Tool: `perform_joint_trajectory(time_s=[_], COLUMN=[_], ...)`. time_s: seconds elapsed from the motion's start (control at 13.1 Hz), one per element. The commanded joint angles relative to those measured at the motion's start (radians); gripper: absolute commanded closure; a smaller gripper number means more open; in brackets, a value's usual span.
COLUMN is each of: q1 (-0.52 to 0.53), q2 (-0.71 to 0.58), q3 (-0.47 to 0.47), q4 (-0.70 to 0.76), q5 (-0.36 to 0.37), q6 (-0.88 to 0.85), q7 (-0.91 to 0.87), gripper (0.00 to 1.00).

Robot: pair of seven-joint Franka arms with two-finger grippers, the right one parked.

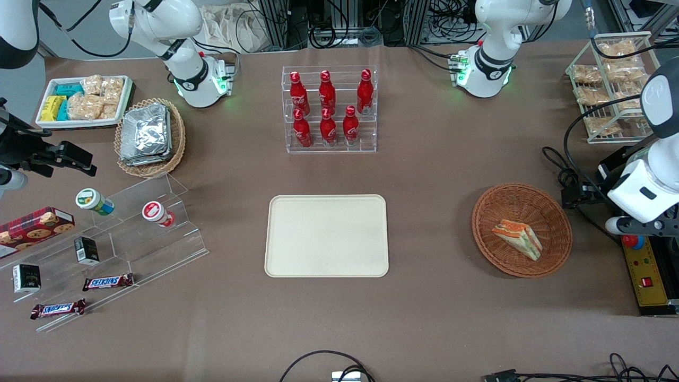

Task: Place sandwich from basket to tray
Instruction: 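Lower the open left gripper over the sandwich in the wicker basket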

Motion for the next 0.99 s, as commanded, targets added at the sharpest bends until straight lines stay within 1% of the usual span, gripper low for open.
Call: perform_joint_trajectory(time_s=[0.0,0.15,0.23,0.3,0.46,0.53,0.68,0.76,0.91], q1=[-0.004,-0.004,-0.005,-0.004,-0.002,-0.004,-0.005,-0.002,-0.004], q2=[0.02,0.028,0.058,0.06,0.066,0.069,0.086,0.097,0.111], q3=[0.001,0.001,0.001,0.003,0.003,0.003,0.003,0.003,0.003], q4=[0.031,0.03,0.028,0.019,0.008,0.007,-0.019,-0.047,-0.107], q5=[0.013,0.016,0.017,0.016,0.013,0.014,0.016,0.016,0.016], q6=[-0.008,-0.005,0.0,0.036,0.05,0.056,0.093,0.127,0.228], q7=[-0.037,-0.082,-0.128,-0.189,-0.322,-0.397,-0.628,-0.725,-0.865], gripper=[0.0,0.0,0.0,0.0,0.0,0.0,0.0,0.0,0.0])
